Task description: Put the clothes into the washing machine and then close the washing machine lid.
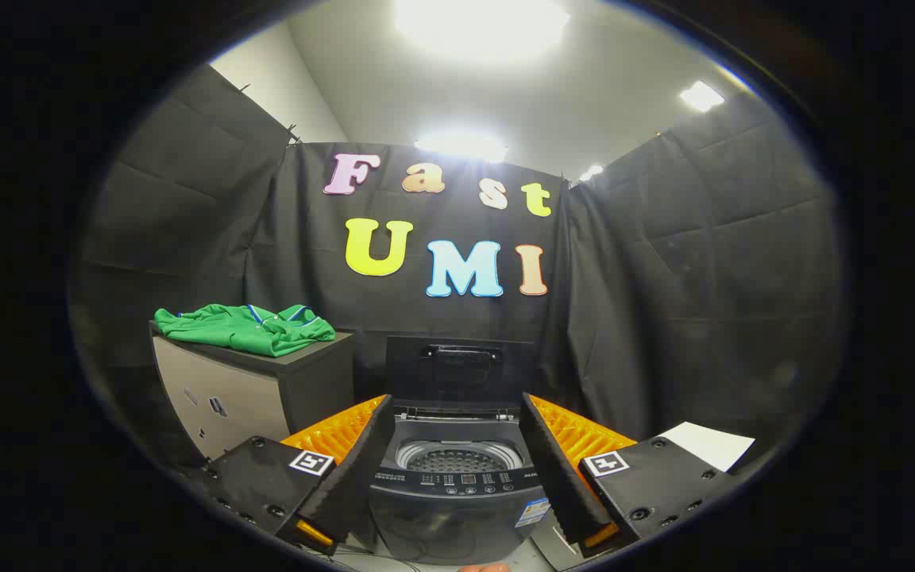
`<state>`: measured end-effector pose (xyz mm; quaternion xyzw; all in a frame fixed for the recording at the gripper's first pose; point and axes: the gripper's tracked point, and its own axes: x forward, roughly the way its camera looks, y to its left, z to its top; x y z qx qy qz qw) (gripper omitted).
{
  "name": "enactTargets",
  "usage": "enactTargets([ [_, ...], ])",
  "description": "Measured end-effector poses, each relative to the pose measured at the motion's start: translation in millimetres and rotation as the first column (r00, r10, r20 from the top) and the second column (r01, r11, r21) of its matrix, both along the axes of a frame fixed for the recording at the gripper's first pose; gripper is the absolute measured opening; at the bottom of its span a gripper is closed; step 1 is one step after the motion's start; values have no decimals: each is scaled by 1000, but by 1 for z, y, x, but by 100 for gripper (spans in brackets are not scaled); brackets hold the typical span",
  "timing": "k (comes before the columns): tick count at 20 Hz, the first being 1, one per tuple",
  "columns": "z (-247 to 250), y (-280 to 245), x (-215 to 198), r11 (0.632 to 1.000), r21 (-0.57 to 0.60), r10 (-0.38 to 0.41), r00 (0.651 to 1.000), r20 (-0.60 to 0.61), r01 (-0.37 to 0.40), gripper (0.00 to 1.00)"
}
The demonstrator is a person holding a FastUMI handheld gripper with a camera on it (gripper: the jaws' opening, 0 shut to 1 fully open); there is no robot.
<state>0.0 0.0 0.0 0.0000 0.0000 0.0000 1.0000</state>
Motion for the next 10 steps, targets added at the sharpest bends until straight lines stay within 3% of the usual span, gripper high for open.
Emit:
enactTargets([
  [10,-1,4,13,1000,-27,-4,1000,-5,4,98],
])
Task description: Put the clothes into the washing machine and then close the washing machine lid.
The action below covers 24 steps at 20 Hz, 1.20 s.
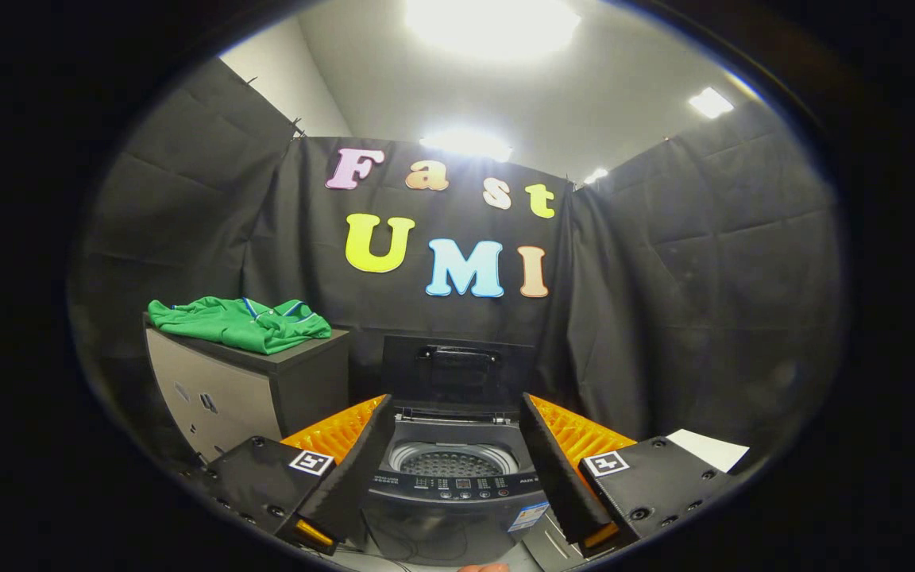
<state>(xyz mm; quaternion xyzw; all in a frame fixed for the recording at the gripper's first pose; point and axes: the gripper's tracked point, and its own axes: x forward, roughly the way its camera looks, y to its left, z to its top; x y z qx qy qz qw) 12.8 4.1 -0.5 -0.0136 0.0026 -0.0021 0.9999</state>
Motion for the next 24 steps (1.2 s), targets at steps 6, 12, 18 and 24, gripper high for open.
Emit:
enactTargets([
  [6,-4,3,9,1000,-1,-2,1000,-11,2,98],
  [12,4,3,18,1000,-10,-4,1000,-8,4,98],
  [18,41,40,40,994,46,103,995,-3,-103,98],
  [24,106,125,89,958,88,270,962,48,-274,98],
])
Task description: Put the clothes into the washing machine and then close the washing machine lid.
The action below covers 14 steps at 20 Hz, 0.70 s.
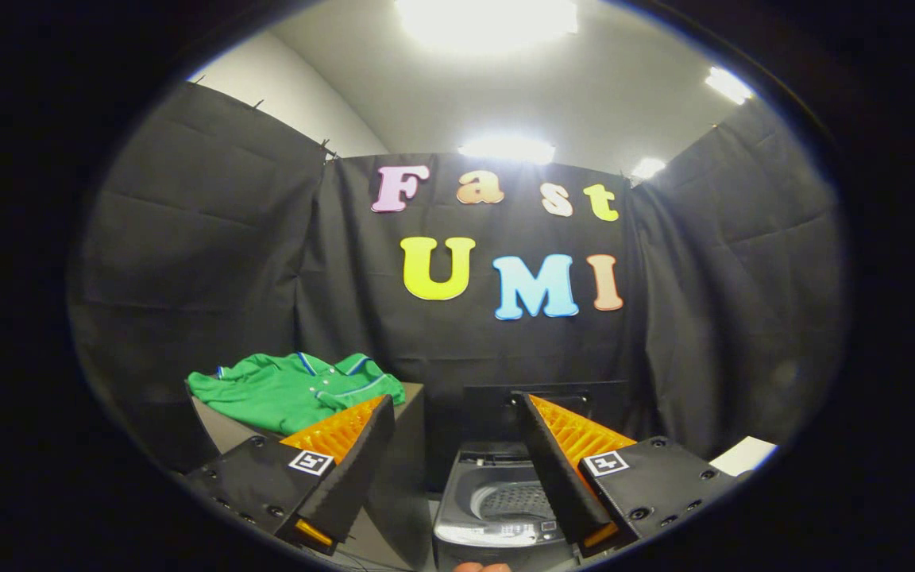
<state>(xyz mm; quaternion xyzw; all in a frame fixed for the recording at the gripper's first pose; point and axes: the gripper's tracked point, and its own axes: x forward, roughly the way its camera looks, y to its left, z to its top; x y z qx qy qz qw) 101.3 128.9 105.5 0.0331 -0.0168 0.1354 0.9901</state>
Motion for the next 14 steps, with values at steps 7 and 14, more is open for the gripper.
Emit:
enactTargets([
  [7,42,124,52,979,-26,199,977,-80,-201,98],
  [14,3,210,110,955,-130,219,927,-306,-268,98],
])
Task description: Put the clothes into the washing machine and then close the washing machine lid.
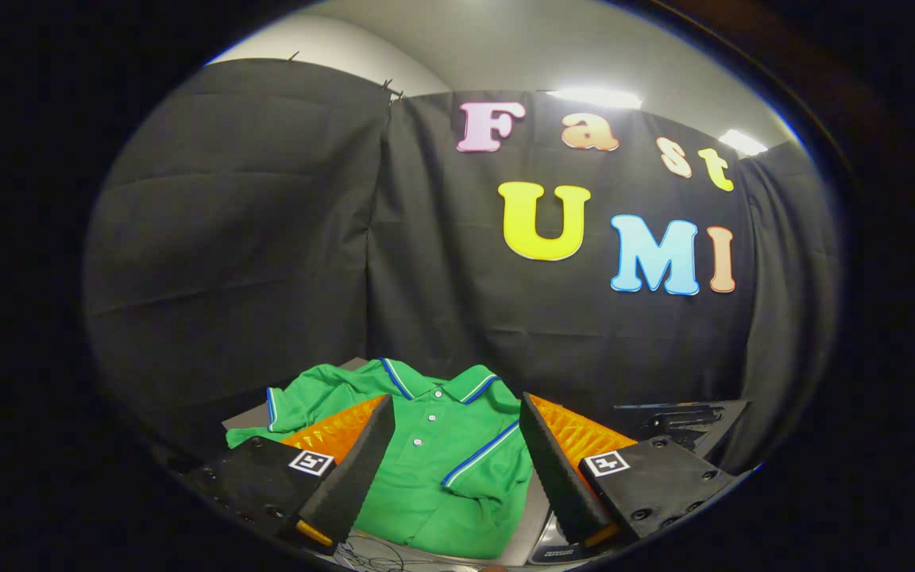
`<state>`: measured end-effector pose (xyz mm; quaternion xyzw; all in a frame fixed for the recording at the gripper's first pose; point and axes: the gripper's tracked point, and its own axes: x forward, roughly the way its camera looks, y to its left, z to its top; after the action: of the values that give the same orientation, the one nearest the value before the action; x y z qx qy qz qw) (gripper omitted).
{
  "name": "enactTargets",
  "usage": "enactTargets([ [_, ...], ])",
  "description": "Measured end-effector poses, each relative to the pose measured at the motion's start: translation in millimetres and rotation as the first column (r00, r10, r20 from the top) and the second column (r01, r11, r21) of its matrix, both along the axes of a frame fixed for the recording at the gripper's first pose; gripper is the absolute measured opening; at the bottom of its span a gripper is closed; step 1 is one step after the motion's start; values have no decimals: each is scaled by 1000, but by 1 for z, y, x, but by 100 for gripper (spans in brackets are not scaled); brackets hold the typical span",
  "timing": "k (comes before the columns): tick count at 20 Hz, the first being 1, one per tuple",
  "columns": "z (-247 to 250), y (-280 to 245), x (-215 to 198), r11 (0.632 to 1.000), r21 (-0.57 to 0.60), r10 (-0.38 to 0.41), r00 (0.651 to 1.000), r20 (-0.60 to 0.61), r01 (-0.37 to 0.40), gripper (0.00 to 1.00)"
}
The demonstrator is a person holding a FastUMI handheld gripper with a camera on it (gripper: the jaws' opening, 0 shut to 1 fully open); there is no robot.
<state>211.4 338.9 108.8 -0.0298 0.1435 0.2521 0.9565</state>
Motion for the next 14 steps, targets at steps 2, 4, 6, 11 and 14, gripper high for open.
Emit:
enactTargets([
  [2,-27,23,7,998,-50,35,995,-98,-40,98],
  [4,-48,36,12,996,-68,46,985,-168,-58,99],
  [6,-65,42,15,994,-92,34,978,-206,-53,99],
  [11,-91,46,31,990,-131,5,956,-293,-46,98],
  [14,-106,47,29,985,-159,1,940,-341,-59,98],
])
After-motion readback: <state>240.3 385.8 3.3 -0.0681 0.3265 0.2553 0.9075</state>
